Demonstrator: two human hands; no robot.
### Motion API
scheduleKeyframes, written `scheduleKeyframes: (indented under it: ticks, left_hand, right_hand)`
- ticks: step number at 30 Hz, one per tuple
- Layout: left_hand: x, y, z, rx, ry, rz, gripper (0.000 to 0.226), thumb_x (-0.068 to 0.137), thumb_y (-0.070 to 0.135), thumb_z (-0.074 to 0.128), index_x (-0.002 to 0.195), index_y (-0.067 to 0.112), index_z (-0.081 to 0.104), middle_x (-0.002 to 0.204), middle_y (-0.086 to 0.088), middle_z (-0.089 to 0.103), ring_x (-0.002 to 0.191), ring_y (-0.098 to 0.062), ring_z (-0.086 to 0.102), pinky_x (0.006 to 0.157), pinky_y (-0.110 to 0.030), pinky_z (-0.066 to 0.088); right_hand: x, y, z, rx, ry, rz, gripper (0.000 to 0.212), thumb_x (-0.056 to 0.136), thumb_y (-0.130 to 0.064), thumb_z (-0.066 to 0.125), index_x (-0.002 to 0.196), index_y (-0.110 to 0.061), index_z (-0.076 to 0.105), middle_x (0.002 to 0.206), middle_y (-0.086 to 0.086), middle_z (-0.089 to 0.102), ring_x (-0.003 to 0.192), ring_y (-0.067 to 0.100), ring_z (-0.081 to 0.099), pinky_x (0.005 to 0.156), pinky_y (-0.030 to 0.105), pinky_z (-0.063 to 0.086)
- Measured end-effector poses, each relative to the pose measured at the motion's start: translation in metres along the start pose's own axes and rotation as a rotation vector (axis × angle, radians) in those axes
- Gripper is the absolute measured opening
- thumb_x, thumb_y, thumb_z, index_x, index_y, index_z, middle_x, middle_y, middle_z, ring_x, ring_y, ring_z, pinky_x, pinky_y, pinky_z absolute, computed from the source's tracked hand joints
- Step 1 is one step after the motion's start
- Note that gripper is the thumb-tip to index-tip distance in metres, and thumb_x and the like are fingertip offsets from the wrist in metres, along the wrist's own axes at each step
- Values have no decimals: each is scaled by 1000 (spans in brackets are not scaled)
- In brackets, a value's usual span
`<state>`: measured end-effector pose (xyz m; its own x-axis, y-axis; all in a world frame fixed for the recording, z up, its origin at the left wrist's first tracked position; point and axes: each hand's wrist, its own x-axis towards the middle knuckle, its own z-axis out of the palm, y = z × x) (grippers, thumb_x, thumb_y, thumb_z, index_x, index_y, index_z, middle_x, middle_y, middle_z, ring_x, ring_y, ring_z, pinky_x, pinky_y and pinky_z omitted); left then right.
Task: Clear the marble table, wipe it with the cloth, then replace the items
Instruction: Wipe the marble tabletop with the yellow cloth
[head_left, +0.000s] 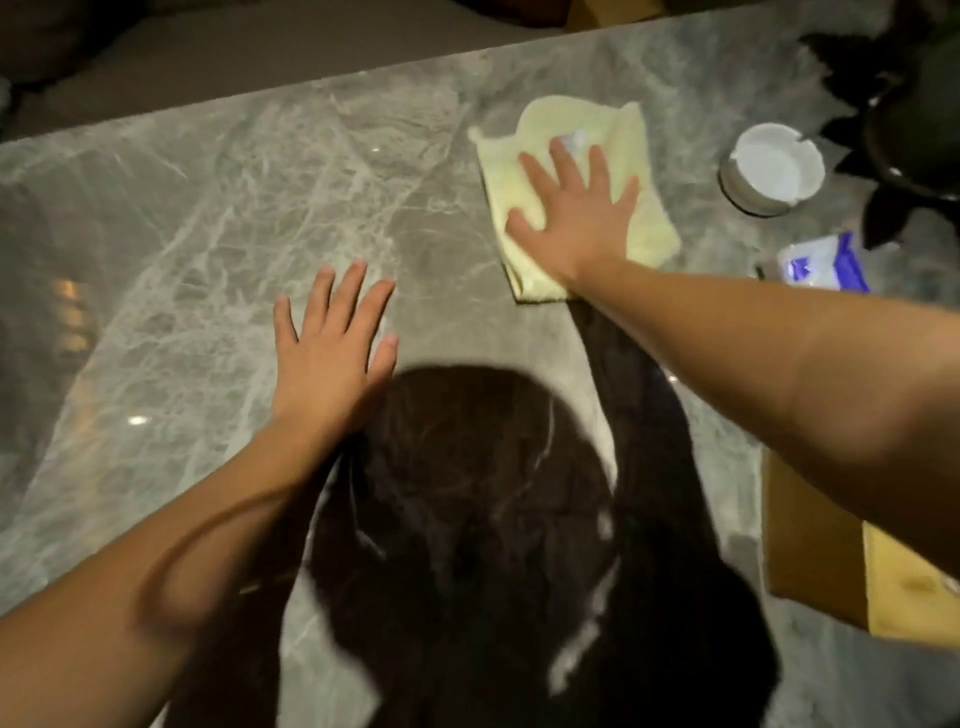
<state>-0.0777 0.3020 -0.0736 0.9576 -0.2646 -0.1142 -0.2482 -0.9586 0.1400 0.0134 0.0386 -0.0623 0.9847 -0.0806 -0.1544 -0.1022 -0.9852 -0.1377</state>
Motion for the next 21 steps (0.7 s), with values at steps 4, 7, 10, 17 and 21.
scheduleKeyframes:
  ticks: [4,7,10,17,21]
  left_hand:
    - [-3,-1,-4,-45,-13,40,55,95,44,21,148,28,21,160,0,13,147,-26,6,112,-59,6]
    - [-3,-5,-12,-102,-68,82,53,99,42,26,149,27,19,160,-1,8,148,-25,0,114,-57,2]
    - [-20,-22,-19,-117,-62,143,51,100,40,28,148,23,24,160,-3,13,148,-24,6,115,-53,5]
    - [-89,-99,-19,-67,-31,124,61,92,49,23,147,24,27,160,-3,13,147,-27,10,113,-54,13]
    - [-134,-159,-26,-102,31,-14,59,92,47,28,145,22,31,158,-4,18,146,-27,13,113,-57,13]
  right_hand:
    - [-106,-1,16,-10,3,-54,67,85,-62,33,149,-44,19,161,-9,12,147,32,3,110,68,5]
    - [-200,-1,35,-59,2,-104,67,84,-60,38,147,-42,27,159,-5,21,146,35,14,106,69,14]
    - [-289,-7,49,-151,-30,-127,64,85,-57,35,146,-39,29,157,-2,26,143,38,23,103,71,22]
    - [-328,-48,53,-68,-87,-61,68,85,-61,33,149,-42,21,160,-5,15,147,34,4,107,70,7]
    - [-305,-92,53,-61,-90,-144,67,85,-59,34,149,-40,22,160,-5,15,147,34,1,108,68,3]
